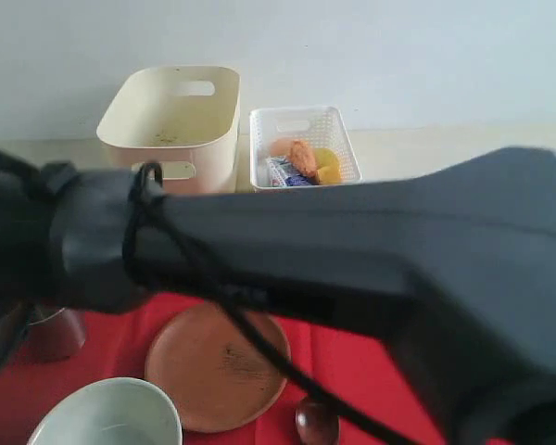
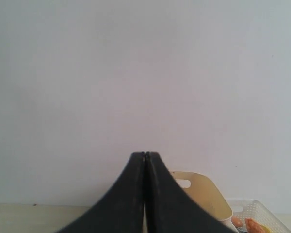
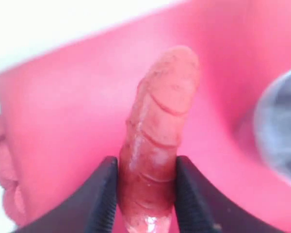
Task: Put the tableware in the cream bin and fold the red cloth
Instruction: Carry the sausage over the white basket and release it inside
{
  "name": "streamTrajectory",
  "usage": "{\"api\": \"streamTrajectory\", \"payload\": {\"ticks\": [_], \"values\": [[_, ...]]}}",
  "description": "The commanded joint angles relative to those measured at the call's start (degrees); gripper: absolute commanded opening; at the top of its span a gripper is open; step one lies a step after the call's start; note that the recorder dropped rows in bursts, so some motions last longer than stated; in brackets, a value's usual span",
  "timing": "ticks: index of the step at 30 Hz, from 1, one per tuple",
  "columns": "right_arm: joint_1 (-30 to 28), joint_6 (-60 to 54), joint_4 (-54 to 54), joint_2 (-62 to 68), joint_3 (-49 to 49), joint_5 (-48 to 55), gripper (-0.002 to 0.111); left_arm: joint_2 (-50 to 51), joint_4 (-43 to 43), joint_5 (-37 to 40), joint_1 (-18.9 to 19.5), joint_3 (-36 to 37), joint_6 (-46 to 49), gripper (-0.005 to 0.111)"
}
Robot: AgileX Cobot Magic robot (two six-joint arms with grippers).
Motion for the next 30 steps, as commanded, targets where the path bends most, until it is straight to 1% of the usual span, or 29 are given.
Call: {"api": "streamTrajectory", "payload": {"ticks": [1,4,7,10,15,21,30], "values": [[-2.3,0.1,-4.2,-7.7,-0.5,3.2,0.000,0.0,-0.6,-0.2,-0.4,-0.3,0.1,0.000],[-5.6,0.1,-5.4,-11.4,-0.5,5.3,0.000,0.0,-0.6,-0.2,-0.4,-0.3,0.1,0.000],[-10.7,0.0,-5.9,-14.8,-0.5,7.3,0.000,0.0,-0.6,-0.2,-0.4,-0.2,0.1,0.000],[-15.9,-0.8,-5.9,-17.2,-0.5,8.8,0.000,0.0,-0.6,-0.2,-0.4,1.6,0.1,0.000],[-24.6,-1.9,-5.7,-19.3,-0.5,10.1,0.000,0.0,-0.7,-0.2,-0.4,6.9,0.1,0.000],[-33.7,-4.4,-3.4,-19.1,-0.5,10.5,0.000,0.0,-0.7,-0.2,-0.3,13.9,0.1,0.000],[-43.2,-9.4,4.7,-15.3,-0.5,9.7,0.000,0.0,-0.7,-0.2,-0.3,23.1,0.1,0.000]]}}
